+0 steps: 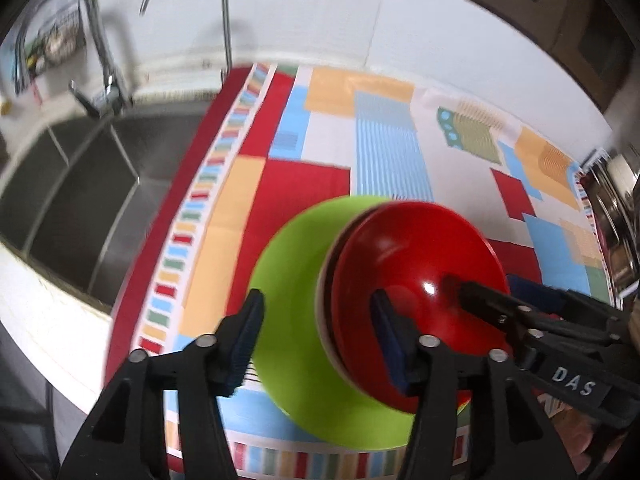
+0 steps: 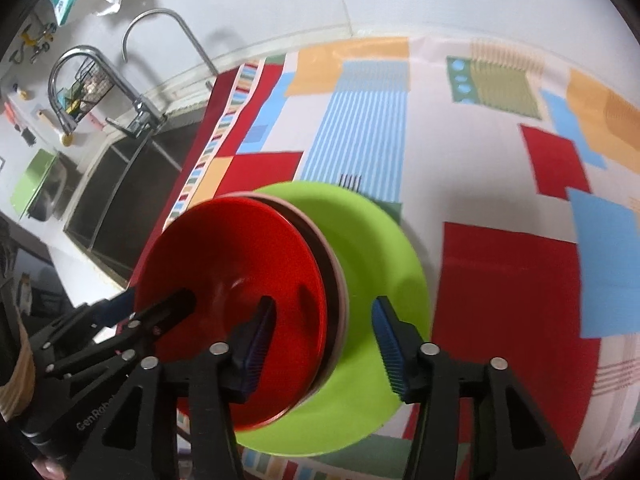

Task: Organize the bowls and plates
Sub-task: 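Open both grippers to release the bowl stack and withdraw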

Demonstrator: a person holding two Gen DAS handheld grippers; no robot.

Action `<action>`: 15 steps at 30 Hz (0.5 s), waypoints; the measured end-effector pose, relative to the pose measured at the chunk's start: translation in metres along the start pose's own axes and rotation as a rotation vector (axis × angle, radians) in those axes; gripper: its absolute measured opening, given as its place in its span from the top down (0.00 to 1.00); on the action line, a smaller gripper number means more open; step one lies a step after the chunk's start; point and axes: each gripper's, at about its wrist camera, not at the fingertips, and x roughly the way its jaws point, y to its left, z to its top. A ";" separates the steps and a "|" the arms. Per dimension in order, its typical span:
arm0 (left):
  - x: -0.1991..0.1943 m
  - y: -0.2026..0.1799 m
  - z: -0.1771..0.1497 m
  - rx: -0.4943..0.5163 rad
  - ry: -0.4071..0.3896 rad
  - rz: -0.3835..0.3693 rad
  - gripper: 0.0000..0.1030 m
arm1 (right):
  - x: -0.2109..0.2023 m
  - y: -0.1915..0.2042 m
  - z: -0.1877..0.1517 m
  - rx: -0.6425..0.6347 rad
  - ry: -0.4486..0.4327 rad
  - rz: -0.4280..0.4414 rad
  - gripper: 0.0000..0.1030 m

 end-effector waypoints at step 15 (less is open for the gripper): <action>-0.072 -0.018 -0.030 0.139 -0.303 0.022 0.14 | -0.082 0.003 -0.044 0.005 -0.324 -0.152 0.29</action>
